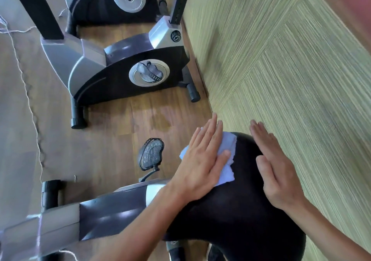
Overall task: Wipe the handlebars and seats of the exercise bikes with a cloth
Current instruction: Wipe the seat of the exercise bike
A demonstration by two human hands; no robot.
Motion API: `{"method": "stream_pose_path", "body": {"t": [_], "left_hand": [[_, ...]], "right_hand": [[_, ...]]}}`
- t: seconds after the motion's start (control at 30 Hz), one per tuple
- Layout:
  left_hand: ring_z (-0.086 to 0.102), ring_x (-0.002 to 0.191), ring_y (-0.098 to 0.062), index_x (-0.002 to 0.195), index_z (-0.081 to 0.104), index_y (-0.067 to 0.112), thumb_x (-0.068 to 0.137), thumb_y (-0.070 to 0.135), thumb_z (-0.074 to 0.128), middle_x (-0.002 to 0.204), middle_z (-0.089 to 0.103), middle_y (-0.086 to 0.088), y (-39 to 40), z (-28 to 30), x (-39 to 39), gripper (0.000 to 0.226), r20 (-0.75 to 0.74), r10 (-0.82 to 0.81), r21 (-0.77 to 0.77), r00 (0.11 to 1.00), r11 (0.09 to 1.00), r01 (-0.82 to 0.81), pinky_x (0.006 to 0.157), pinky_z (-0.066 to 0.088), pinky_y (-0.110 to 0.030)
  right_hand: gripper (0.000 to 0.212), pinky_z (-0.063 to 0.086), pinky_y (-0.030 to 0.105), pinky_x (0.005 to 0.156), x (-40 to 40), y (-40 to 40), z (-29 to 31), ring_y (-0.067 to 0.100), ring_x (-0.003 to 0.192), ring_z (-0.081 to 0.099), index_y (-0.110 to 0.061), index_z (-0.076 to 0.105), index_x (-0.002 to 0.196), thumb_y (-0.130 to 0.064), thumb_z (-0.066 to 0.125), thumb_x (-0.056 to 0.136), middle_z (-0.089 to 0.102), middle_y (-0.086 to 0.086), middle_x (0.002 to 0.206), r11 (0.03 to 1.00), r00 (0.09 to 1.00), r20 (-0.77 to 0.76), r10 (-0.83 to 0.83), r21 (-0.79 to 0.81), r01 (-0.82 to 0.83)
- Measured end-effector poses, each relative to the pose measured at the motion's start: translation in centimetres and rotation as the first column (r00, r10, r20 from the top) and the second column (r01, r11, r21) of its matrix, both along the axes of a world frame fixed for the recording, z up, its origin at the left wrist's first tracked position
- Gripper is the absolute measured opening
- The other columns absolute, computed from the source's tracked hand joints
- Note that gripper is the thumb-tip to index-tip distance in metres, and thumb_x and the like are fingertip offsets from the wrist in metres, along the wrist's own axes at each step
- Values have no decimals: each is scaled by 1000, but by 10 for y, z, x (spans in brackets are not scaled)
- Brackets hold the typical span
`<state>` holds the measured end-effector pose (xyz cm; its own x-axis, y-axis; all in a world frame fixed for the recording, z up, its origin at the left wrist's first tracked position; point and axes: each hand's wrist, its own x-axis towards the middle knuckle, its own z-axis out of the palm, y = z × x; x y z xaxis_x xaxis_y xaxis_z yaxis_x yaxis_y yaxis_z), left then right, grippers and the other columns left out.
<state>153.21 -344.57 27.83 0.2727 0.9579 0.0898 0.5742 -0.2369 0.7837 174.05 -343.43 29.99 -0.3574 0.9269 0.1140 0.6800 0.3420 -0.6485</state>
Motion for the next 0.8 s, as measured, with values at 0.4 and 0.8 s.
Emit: {"method": "stream_pose_path", "body": {"t": [0.4, 0.8], "left_hand": [[41, 146, -21, 148, 49, 0, 107, 31, 40, 154, 50, -12, 78, -15, 7, 52, 26, -221, 64, 975, 974, 219, 123, 19, -21], [43, 145, -21, 147, 52, 3, 104, 34, 40, 152, 53, -9, 67, -2, 4, 55, -38, -285, 60, 958, 956, 287, 124, 22, -30]], "right_hand": [[77, 9, 65, 124, -3, 7, -1, 32, 159, 1, 2, 3, 159, -25, 34, 94, 0, 13, 171, 997, 993, -90, -73, -41, 70], [89, 6, 63, 125, -5, 9, -2, 32, 159, -1, 3, 4, 159, -55, 34, 100, -2, 13, 171, 996, 996, -18, -90, -26, 89]]}}
